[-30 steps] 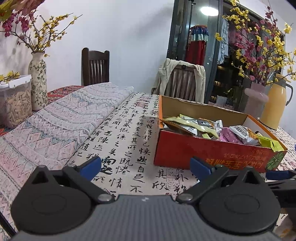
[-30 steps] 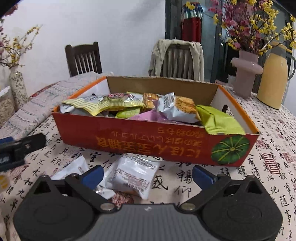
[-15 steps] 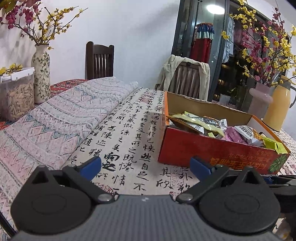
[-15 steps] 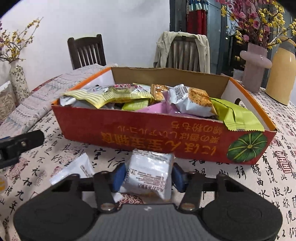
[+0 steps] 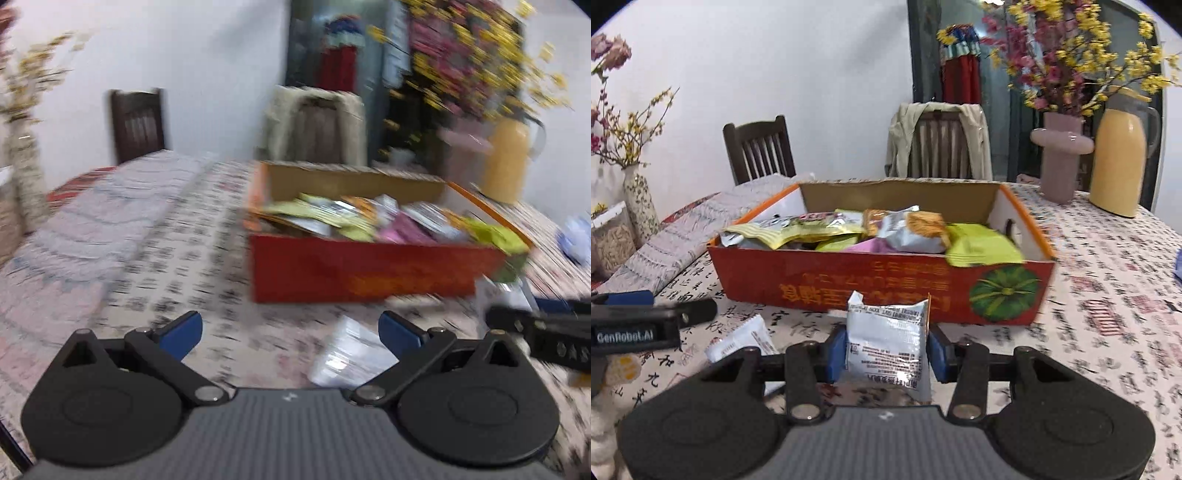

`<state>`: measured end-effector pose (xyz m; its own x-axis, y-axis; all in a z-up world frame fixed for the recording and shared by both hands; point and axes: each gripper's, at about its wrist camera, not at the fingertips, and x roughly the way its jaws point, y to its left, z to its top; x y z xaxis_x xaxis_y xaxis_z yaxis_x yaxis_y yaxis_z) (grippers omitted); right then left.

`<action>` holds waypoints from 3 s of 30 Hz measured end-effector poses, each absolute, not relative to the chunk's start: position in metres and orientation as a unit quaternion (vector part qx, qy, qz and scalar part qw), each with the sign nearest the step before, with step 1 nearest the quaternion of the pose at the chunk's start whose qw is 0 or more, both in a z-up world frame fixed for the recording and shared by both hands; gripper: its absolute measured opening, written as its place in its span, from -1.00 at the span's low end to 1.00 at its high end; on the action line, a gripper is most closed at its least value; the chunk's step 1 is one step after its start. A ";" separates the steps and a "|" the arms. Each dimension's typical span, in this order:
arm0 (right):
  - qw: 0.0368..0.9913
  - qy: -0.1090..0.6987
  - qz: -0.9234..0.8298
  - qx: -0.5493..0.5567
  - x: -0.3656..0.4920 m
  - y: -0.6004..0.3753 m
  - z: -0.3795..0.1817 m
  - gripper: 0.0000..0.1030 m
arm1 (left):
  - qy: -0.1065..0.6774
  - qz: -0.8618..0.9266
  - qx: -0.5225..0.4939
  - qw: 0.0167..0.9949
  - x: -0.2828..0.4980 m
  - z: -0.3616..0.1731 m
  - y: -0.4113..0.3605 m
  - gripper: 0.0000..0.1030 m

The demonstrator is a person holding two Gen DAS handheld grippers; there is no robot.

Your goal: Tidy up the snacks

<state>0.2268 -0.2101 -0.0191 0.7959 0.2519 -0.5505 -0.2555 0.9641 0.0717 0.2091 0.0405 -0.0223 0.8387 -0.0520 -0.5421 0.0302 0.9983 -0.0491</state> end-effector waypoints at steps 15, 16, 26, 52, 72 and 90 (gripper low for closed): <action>0.949 0.285 0.133 0.027 0.207 -0.257 -0.027 -0.13 | 0.375 -0.053 0.024 0.925 0.237 -0.051 -0.005 0.61; 0.949 0.284 0.135 0.028 0.207 -0.258 -0.027 -0.13 | 0.373 -0.053 0.023 0.926 0.236 -0.050 -0.004 0.38; 0.949 0.271 0.155 0.031 0.207 -0.261 -0.023 -0.13 | 0.338 -0.069 0.023 0.938 0.218 -0.033 -0.015 -0.63; 0.973 0.209 0.096 0.025 0.323 -0.248 0.026 1.00 | 0.197 0.069 -0.028 0.978 0.284 0.056 -0.006 1.00; 0.968 0.215 0.127 0.009 0.155 -0.274 0.002 1.00 | 0.202 0.034 -0.008 0.979 0.123 0.001 0.004 1.00; 0.956 0.265 0.121 0.017 0.118 -0.279 -0.031 1.00 | 0.234 0.006 -0.024 0.972 0.091 -0.025 0.003 1.00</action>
<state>0.1181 -0.2788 -0.0311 0.8297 0.2406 -0.5037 -0.2230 0.9701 0.0960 0.0912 0.0026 -0.0255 0.8903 0.0009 -0.4553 -0.0230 0.9988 -0.0430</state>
